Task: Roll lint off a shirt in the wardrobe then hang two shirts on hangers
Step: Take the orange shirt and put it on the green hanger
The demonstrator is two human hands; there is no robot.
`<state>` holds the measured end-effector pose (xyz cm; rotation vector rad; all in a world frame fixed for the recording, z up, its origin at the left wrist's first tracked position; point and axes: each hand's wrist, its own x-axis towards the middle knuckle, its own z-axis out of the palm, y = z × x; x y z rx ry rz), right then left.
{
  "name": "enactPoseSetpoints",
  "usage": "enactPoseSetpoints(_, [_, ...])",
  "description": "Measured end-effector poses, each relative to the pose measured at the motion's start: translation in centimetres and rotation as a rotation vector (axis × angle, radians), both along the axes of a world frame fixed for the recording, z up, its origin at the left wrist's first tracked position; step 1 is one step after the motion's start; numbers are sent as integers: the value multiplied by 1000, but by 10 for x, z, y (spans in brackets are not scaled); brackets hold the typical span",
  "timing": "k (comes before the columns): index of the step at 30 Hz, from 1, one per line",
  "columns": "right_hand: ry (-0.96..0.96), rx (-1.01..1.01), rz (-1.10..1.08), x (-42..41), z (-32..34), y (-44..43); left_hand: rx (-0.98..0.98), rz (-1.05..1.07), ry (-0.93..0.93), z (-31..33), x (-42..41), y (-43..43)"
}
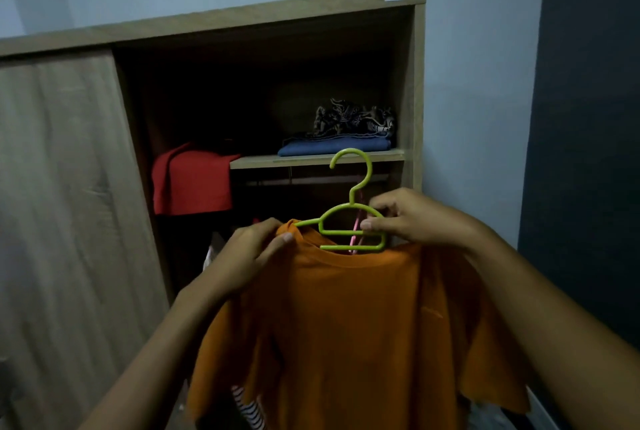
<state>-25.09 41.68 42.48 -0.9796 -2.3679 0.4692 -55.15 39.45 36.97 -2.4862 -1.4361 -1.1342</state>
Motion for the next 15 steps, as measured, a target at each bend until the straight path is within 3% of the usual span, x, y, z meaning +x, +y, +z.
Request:
enactPoseSetpoints(6, [31,6,-61,10,-9,3,154,65,-41,-7,-5,11])
enactPoseSetpoints(10, [-68,-13,-147,40,-19,7,171,105,-101,-10,-28,19])
enactPoseSetpoints(15, [167,36,-128,34,-32,9,103,88,-89,-17,-38,27])
